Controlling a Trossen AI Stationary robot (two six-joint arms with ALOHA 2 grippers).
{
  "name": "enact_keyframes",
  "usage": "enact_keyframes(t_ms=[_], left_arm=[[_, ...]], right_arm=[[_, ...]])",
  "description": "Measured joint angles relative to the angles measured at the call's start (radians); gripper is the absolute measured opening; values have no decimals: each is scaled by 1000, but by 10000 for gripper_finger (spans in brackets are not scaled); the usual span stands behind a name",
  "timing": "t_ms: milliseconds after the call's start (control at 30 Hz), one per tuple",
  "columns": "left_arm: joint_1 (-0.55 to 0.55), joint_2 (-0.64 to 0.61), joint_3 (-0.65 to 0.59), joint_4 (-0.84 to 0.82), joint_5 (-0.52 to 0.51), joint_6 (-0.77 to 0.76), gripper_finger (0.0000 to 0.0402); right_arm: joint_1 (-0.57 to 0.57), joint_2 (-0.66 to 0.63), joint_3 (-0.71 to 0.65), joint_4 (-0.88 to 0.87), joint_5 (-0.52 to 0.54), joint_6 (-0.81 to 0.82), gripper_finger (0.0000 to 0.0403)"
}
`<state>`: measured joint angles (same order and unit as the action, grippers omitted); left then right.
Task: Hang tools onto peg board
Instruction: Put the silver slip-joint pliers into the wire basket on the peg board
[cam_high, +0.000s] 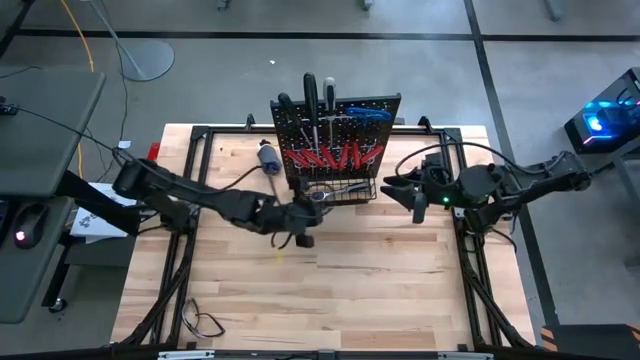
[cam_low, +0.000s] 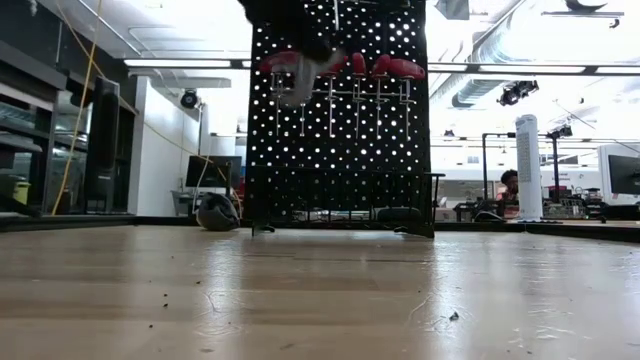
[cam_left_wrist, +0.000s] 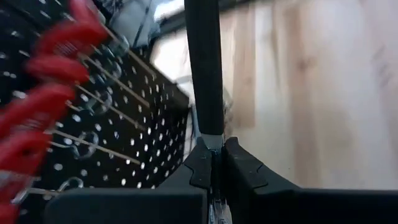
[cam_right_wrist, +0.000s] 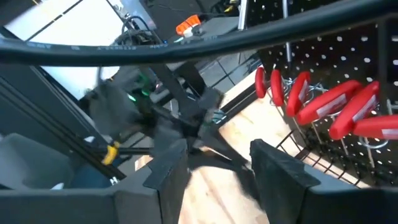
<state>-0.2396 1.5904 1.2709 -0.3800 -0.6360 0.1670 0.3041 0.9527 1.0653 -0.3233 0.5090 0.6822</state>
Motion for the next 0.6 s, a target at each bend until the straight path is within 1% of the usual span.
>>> enact_keyframes(t_ms=[67, 167, 267, 367, 533, 600], left_arm=[[25, 29, -1, -12, -5, 34, 10], [59, 51, 0, -43, -9, 37, 10], [85, 83, 2, -75, -52, 56, 10], [100, 113, -1, -83, -91, 81, 10], [118, 146, 2, -58, -80, 128, 10], [123, 167, -1, -54, -61, 159, 10]], right_arm=[[5, 1, 0, 0, 7, -8, 162], [6, 1, 0, 0, 7, -9, 143], [6, 1, 0, 0, 7, -9, 130], [6, 1, 0, 0, 6, -9, 124], [6, 1, 0, 0, -5, -10, 124], [6, 1, 0, -1, -6, -9, 124]])
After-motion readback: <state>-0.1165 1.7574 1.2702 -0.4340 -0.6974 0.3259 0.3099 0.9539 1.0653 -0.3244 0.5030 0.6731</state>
